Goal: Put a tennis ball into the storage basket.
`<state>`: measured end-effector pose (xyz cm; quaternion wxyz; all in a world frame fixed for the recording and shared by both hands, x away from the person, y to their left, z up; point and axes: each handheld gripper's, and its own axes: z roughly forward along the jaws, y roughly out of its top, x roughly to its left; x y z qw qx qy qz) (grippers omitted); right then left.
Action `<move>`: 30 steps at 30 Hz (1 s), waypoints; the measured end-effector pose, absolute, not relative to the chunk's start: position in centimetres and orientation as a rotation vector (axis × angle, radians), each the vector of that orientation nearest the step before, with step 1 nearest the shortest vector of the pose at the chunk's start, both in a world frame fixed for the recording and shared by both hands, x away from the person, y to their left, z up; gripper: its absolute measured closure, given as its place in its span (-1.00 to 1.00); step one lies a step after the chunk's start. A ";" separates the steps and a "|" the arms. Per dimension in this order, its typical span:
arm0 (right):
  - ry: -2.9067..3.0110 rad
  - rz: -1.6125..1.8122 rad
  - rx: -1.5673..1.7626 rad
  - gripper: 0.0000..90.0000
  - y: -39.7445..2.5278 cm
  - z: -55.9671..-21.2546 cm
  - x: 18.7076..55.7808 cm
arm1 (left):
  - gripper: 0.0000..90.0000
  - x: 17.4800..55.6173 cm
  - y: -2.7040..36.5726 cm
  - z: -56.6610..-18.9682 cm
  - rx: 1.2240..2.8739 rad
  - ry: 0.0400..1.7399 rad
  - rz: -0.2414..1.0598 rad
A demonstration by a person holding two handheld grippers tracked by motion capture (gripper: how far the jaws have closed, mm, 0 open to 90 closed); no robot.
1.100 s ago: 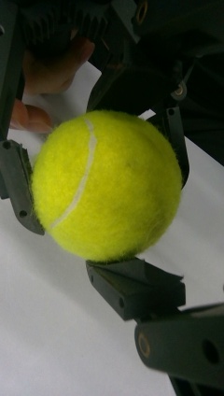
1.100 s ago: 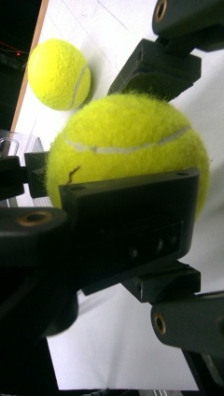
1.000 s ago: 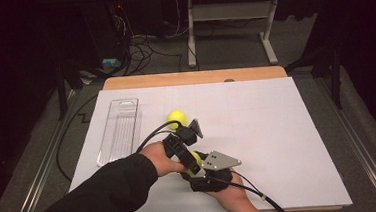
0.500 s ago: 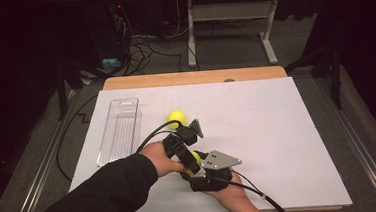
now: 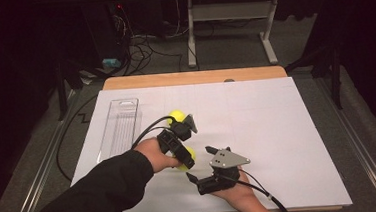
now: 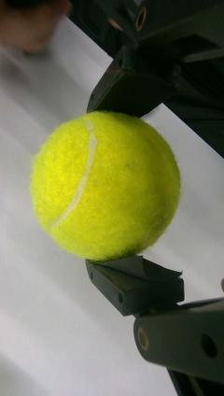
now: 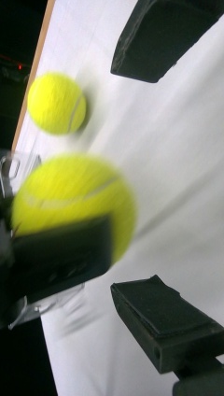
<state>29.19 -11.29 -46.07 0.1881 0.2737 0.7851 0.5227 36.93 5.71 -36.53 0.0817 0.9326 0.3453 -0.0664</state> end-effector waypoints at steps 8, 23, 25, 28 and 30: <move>2.136 1.444 0.850 -1.00 -15.5 -45.7 29.6 | -0.41 37.8 7.6 -36.2 2.777 1.105 -0.175; 2.002 1.342 1.000 -1.00 -23.8 -46.1 29.6 | -0.41 38.9 12.1 -35.0 2.769 1.219 -0.144; 1.986 1.327 1.017 -1.00 -24.7 -46.1 29.5 | -0.41 38.9 12.6 -34.9 2.765 1.233 -0.140; 1.959 1.321 1.036 -1.00 -25.9 -46.1 29.4 | -0.41 39.1 13.5 -34.6 2.767 1.253 -0.123; 1.953 1.316 1.049 -1.00 -26.2 -46.1 29.3 | -0.41 39.1 13.8 -34.5 2.765 1.259 -0.124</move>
